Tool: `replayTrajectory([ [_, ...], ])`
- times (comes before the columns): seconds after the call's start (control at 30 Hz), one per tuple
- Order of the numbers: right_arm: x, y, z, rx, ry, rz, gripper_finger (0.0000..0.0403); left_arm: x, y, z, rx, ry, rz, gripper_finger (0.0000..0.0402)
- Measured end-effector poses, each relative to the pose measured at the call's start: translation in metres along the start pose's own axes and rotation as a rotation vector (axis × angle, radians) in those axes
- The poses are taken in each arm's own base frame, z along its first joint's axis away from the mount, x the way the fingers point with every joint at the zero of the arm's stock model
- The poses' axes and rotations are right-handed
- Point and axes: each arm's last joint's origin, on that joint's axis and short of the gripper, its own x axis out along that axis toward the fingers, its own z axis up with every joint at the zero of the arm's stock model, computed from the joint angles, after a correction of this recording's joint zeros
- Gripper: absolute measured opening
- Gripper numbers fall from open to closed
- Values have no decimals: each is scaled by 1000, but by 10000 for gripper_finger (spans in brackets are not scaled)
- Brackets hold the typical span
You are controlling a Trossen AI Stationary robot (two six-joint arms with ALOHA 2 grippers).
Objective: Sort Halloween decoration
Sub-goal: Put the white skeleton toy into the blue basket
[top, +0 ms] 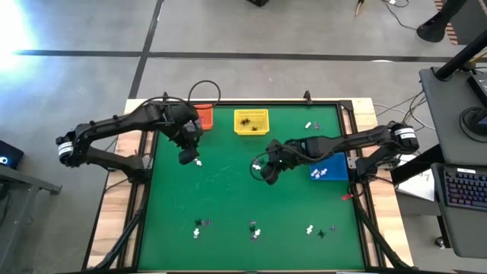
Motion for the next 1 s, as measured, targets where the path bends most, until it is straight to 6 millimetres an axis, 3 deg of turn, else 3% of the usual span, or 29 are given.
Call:
replayTrajectory([
  [0.27, 28, -4, 12, -12, 46, -45, 153, 13, 4, 5, -2, 53, -2, 185],
  [0.43, 40, 0, 18, -136, 56, -57, 157, 17, 5, 6, 47, 66, -4, 185],
  [0.7, 73, -4, 11, -229, 129, -111, 155, 16, 5, 6, 46, 63, -4, 185],
  [1.0, 96, -7, 10, -301, 120, -126, 155, 16, 4, 6, 42, 65, -11, 185],
])
